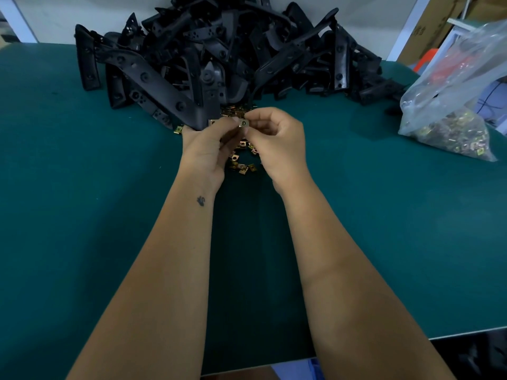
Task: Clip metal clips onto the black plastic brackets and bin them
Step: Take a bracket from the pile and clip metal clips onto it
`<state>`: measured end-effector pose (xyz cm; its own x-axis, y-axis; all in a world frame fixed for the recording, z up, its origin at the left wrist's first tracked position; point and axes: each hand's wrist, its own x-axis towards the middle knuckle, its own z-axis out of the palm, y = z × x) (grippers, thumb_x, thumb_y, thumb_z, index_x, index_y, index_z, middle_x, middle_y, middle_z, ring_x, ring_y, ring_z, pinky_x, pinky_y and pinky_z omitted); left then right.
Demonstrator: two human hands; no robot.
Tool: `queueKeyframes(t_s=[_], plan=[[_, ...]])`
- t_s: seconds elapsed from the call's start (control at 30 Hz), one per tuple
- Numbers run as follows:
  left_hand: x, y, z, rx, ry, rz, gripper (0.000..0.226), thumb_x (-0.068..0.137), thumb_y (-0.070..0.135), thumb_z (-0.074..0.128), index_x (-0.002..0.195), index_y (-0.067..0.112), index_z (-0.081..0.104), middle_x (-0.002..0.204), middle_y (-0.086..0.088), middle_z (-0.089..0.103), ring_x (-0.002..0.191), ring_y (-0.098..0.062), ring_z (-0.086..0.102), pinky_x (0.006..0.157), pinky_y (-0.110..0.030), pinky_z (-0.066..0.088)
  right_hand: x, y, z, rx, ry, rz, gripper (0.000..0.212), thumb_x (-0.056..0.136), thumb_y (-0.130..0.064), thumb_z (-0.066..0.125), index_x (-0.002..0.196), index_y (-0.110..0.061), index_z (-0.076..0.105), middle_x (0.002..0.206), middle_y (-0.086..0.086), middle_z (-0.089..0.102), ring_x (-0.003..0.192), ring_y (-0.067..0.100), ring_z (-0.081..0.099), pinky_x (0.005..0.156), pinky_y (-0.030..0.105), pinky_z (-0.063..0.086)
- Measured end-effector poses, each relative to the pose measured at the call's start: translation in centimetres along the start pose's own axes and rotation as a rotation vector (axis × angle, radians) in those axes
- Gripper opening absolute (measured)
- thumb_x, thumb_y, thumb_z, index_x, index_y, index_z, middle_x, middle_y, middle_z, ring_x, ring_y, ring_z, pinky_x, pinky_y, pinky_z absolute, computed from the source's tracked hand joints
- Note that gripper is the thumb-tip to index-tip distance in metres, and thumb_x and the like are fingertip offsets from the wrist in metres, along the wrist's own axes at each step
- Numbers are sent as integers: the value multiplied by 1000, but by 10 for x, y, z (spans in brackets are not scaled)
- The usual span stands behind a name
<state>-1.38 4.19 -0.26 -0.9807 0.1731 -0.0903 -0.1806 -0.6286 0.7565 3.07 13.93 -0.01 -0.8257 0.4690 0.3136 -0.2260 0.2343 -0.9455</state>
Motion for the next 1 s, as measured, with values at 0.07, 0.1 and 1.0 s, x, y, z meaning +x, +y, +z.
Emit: queueKeyframes(t_s=[0.07, 0.1, 1.0], plan=[[0, 1, 1, -18, 0, -3, 41, 83, -15, 65, 112, 5, 45, 86, -13, 64, 75, -19, 70, 72, -30, 59, 0, 1, 0, -12, 4, -14, 29, 82, 4, 71, 85, -25, 67, 81, -9, 69, 77, -2, 63, 75, 17, 53], [0, 0, 1, -20, -10, -2, 42, 83, -15, 65, 113, 5, 43, 87, -13, 63, 76, -20, 69, 74, -31, 59, 0, 1, 0, -18, 8, -21, 28, 82, 4, 70, 85, -24, 68, 81, -9, 69, 77, -2, 63, 75, 18, 53], [8, -3, -5, 67, 101, 80, 49, 77, -15, 70, 103, 12, 39, 97, -11, 58, 84, -20, 66, 76, -32, 60, 1, 3, -6, -110, 75, 42, 18, 88, -8, 67, 88, -24, 60, 87, 0, 71, 76, 6, 65, 68, 27, 54]])
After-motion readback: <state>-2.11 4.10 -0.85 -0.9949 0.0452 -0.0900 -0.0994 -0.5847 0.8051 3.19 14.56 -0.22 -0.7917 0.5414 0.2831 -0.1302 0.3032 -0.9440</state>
